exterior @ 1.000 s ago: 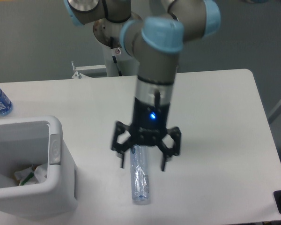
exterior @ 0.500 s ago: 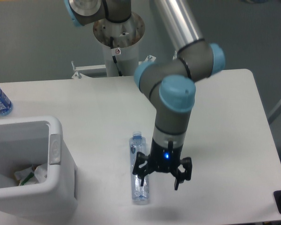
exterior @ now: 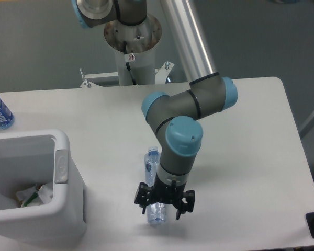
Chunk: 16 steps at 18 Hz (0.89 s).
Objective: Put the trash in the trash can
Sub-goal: 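Lower the gripper around the bottle's cap end and close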
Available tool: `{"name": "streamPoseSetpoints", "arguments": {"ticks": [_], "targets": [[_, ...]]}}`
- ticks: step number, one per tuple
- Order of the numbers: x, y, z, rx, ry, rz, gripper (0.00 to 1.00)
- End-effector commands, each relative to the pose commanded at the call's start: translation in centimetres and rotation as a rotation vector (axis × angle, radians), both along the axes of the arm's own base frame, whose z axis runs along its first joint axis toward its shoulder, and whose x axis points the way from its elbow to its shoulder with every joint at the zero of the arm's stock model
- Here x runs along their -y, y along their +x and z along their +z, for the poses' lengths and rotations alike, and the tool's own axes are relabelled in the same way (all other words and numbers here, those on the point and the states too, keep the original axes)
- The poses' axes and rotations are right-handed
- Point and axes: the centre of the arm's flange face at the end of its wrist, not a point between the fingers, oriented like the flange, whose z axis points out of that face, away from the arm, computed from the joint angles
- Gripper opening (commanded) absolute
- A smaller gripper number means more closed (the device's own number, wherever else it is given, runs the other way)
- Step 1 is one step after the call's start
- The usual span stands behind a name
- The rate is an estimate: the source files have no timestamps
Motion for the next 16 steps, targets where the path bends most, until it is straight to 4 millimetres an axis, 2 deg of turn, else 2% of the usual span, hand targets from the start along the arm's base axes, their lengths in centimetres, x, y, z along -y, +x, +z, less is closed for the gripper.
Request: {"name": "streamPoseSetpoints", "arguments": {"ticks": [6,8,15,16], "targets": [[-0.3,-0.3,-3.1,-0.031,-0.083,0.018,1.00],[-0.8,0.5,-3.6,-0.038,-0.095,0.009,1.00],[-0.6,0.6,-4.4,-0.045,-0.123,0.009,1.00],[-0.4,0.6,-4.7,-0.052,-0.135,0.012,0.96]]}}
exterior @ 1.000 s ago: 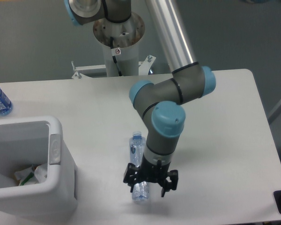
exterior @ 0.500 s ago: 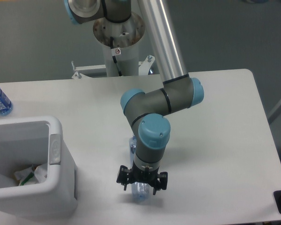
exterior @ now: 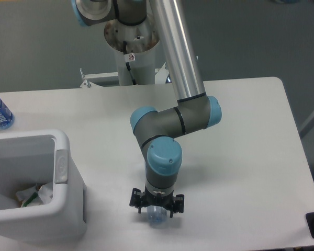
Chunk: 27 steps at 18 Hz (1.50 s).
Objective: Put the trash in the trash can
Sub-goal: 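Lower the gripper around the bottle's cap end and close, then lift the bottle upright and carry it over the bin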
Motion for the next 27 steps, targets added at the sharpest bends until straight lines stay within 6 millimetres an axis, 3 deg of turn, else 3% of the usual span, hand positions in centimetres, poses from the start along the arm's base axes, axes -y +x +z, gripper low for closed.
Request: {"name": "streamPoseSetpoints", "arguments": {"ticks": [3,7,18,20,22,25,27], "targets": [[-0.5,0.7,-0.1,-0.010,-0.009,-0.009,0.75],[-0.4,0.8,0.2,-0.013,-0.008,-0.010,0.61],[-0.5,0.7,2.5,-0.036,0.020,-0.022,0.57],[-0.7,0.0,4.8,-0.061,0.055,-0.015,0.57],[-0.3,-2.3,8.6,-0.083,0.128,0.019,0.57],[-0.5,-4.1,14.6,-0.025,0.304,0.093,0.57],[-0.1,-5.5,19.7,-0.060,0.387,0.111,0.57]]}}
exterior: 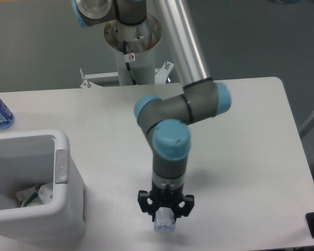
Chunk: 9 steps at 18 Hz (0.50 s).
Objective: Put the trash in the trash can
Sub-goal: 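Lift the bottle upright and carry it over the bin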
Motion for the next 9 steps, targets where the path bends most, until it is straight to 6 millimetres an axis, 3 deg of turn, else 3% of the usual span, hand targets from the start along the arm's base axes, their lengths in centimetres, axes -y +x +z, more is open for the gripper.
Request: {"name": "streamPoseSetpoints", "arguments": {"ticks": [4,9], "targets": [[0.2,-2.0,8.5,0.036,0.193,0.078,0.56],[0.1,-0.7,14.2,-0.007,0.275,0.063,0.50]]}}
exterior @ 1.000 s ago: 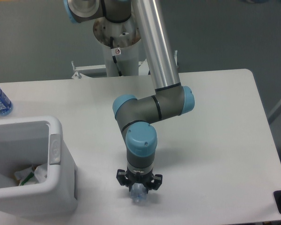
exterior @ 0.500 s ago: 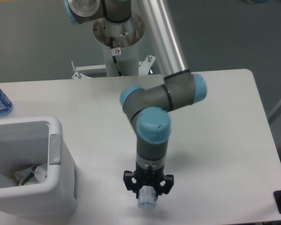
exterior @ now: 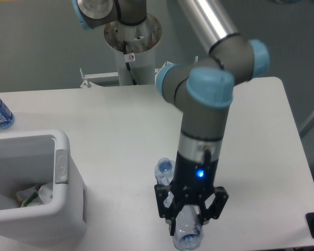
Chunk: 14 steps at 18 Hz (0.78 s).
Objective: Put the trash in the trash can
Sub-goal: 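Lift the bottle upright and carry it over the bin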
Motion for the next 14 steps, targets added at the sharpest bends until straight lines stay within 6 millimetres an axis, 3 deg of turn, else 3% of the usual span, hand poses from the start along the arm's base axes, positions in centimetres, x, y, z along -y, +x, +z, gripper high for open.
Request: {"name": "streamPoseSetpoints", "arguments": {"ticks": [4,14], "targets": [[-0.5,3.3,2.8,0.002,0.035,-0.016,0.49],[-3.1,14.0,8.5,-0.042,0.100,-0.145,0.49]]}}
